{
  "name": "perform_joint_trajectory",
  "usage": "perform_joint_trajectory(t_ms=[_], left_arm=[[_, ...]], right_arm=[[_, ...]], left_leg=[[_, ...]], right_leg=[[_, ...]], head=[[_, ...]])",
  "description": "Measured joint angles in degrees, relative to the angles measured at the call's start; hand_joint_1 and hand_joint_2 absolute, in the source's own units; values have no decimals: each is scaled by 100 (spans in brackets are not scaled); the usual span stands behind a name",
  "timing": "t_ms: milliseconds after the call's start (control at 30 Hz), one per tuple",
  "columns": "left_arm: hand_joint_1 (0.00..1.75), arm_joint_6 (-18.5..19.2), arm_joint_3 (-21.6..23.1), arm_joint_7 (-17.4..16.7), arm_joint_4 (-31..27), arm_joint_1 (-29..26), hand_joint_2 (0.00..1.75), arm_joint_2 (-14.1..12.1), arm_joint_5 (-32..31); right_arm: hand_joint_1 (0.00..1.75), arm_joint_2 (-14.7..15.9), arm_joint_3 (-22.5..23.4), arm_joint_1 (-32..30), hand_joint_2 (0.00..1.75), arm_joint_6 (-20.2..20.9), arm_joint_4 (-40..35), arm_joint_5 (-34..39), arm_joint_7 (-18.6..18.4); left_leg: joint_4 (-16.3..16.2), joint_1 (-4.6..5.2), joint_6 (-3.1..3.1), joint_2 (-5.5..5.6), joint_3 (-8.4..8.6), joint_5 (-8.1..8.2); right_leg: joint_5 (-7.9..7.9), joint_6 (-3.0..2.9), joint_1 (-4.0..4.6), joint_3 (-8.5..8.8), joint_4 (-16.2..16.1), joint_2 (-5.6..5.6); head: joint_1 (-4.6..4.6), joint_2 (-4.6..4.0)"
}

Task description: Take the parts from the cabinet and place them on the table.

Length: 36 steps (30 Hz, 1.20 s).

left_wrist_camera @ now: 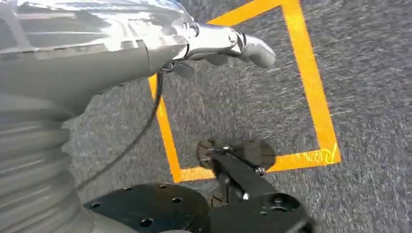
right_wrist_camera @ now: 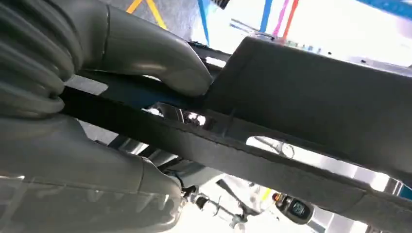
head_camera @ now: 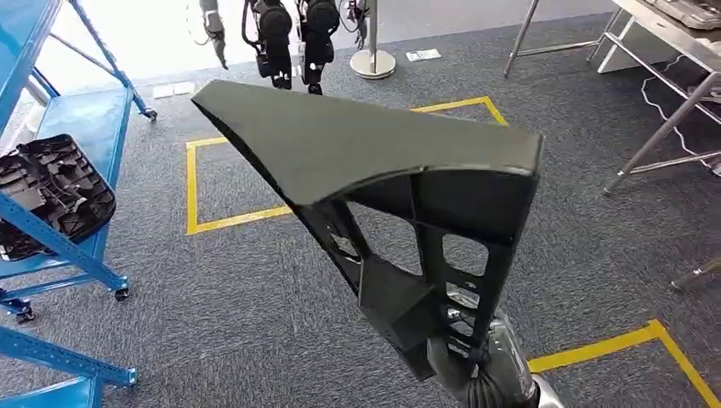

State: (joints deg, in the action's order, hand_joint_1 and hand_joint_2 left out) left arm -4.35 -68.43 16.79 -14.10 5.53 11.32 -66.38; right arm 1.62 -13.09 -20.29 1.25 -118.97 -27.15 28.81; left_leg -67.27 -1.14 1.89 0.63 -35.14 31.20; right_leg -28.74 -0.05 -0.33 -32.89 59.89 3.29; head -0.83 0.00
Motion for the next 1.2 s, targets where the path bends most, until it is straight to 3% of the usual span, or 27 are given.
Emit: perform_joint_trajectory(t_ms=[33,67,200,233,267,300,367,400,433,467,500,533,567,700,733,767,800,867,900,933,967,1033,1067,1100,1200], left_arm=[[0,0,0,-20,0,-4,175,0,0],[0,0,2,-41,2,-2,175,4,-2],[0,2,2,-57,2,-7,175,15,-7],[0,22,2,-55,2,0,175,22,-4],[0,61,2,-33,0,7,175,22,4],[0,90,2,-17,0,6,175,22,9],[0,144,2,15,0,-9,175,22,42],[0,157,2,22,0,-7,175,22,44],[0,164,2,31,0,-3,175,22,48],[0,173,2,35,0,4,175,22,55],[0,173,2,39,0,9,175,22,59],[0,170,2,42,0,12,175,22,59],[0,170,2,39,0,13,175,20,59],[0,170,2,4,0,35,175,22,68],[0,170,2,0,0,43,175,31,68],[0,173,2,0,0,55,175,31,63],[0,181,2,-2,0,55,175,31,48],[0,190,2,-26,0,32,175,31,33],[0,192,2,-33,2,18,175,31,17],[0,190,2,-44,2,8,175,31,2],[0,188,2,-52,2,5,175,31,-2],[0,177,2,-59,2,8,175,31,-9],[0,168,2,-61,2,7,175,31,-9],[0,155,4,-63,2,5,175,31,-7],[0,153,0,-46,2,-1,175,33,18]], right_arm=[[175,-9,11,6,175,15,0,0,-11],[175,-11,26,21,175,31,2,0,-13],[175,-26,76,21,175,55,2,-2,-22],[175,-26,90,16,175,57,0,-2,-22],[175,-31,105,29,175,57,-2,-2,-17],[175,-33,118,41,175,61,-2,-2,-17],[175,-35,146,35,175,70,0,-2,-20],[175,-35,151,32,175,74,0,-2,-20],[175,-37,155,32,175,79,0,-2,-20],[175,-37,160,32,175,81,0,-2,-20],[175,-37,159,33,175,85,0,-2,-20],[175,-39,164,36,175,96,0,-2,-20],[175,-39,166,48,175,109,0,0,-20],[175,-44,227,61,175,146,2,18,-28],[175,-46,234,60,175,149,0,22,-28],[175,-50,238,58,175,153,-2,26,-24],[175,-50,245,84,175,159,-2,37,-20],[175,-70,247,86,175,164,-2,48,-17],[175,-70,256,78,175,166,0,48,-20],[175,-72,258,64,175,168,0,46,-20],[175,-72,260,53,175,170,0,46,-15],[175,-79,260,37,175,173,0,24,-9],[175,-79,262,30,175,173,0,13,0],[175,-81,262,31,175,173,-2,-7,2],[175,-85,253,11,175,181,-7,-31,7]], left_leg=[[445,-29,7,215,162,-167],[538,-37,9,370,205,-81],[549,-15,-123,187,185,-107],[570,-30,-152,122,204,-112],[582,-28,-180,81,215,-109],[583,-20,-189,10,214,-106],[582,-7,-216,-140,212,-84],[582,-5,-224,-211,215,-76],[582,-4,-221,-261,224,-66],[582,-4,-219,-309,237,-52],[582,-5,-210,-350,262,-34],[583,-7,-189,-388,291,-15],[601,11,-167,-416,305,-1],[672,37,-52,-512,395,9],[663,28,-6,-501,414,51],[552,7,-1,-320,399,117],[262,14,-7,-169,271,276],[-660,29,-3,-76,-186,672],[-998,30,-4,-75,-370,755],[-1102,30,-6,-75,-455,715],[-943,28,-8,-75,-412,545],[-28,10,-12,-22,-43,-12],[404,-6,-10,125,130,-216],[554,-15,-6,352,187,-118],[557,38,-108,234,178,-136]], right_leg=[[-30,37,-14,-8,26,41],[-50,69,18,-47,85,80],[-14,135,-20,-79,38,230],[-54,146,-19,-82,82,115],[-186,164,9,-184,274,-70],[-404,179,5,-401,684,-159],[-734,181,-2,-893,1605,-214],[-725,182,-3,-1021,1794,-221],[-587,186,-5,-995,1694,-227],[-358,186,-7,-848,1360,-240],[-82,181,-10,-593,826,-277],[164,174,-11,-317,278,-383],[56,188,31,-212,93,-584],[78,100,88,-223,34,-451],[101,52,39,-163,-14,-403],[93,33,27,-127,-27,-379],[77,-13,21,-105,-28,-358],[57,-62,31,-74,-27,-275],[51,-71,41,-67,-25,-223],[48,-74,42,-56,-24,-171],[40,-73,40,-43,-22,-110],[12,-32,22,-5,-9,15],[-10,0,10,2,10,57],[-35,37,44,-29,54,90],[-2,107,-3,-53,9,203]], head=[[-2,0],[0,0],[-2,0],[-4,0],[-9,0],[-9,0],[-9,0],[-9,0],[-9,0],[-9,0],[-9,-2],[-9,0],[-9,0],[-7,0],[-7,0],[-4,0],[-5,-2],[-2,0],[-2,0],[-2,0],[-2,-2],[-2,-2],[-2,0],[-2,0],[-4,0]])
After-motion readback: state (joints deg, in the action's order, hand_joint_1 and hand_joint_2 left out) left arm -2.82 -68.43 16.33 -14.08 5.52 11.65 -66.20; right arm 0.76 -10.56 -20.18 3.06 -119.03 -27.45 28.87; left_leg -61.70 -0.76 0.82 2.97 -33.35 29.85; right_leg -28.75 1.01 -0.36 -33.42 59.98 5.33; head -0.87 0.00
